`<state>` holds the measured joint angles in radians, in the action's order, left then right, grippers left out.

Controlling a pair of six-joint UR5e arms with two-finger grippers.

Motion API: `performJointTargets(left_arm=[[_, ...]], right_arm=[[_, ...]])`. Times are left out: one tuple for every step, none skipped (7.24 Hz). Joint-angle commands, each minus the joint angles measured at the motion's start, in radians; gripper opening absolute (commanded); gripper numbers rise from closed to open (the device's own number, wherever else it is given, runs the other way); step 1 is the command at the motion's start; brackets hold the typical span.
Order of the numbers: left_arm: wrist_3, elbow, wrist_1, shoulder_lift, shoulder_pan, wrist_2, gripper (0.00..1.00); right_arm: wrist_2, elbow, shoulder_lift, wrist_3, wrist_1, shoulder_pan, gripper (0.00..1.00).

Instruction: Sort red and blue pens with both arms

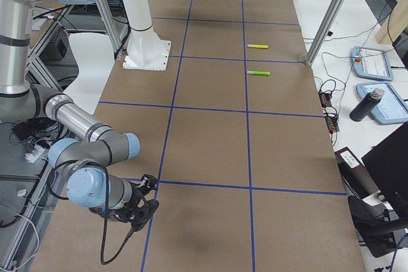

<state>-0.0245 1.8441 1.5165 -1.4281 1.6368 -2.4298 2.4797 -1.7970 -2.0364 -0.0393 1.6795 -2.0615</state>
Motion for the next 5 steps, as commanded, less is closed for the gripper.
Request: performJointTargets(left_arm=[[0.000,0.000,0.001,0.000,0.000,0.000,1.00],[0.000,0.000,0.001,0.000,0.000,0.000,1.00],[-0.002,0.000,0.001,0.000,0.000,0.000,1.00],[-0.002,0.000,-0.001,0.000,0.000,0.000,1.00],[-0.002,-0.002,0.001,0.000,0.000,0.000,1.00]], right_arm=[[0.001,0.004,0.098,0.038,-0.050,0.183,1.00],[0.001,0.002,0.144,0.038,-0.053,0.243,1.00],[-0.005,0.005,0.187,0.038,-0.064,0.317,1.00],[-0.007,0.007,0.224,0.039,-0.066,0.378,1.00],[-0.018,0.014,0.252,0.044,-0.066,0.439,1.00]])
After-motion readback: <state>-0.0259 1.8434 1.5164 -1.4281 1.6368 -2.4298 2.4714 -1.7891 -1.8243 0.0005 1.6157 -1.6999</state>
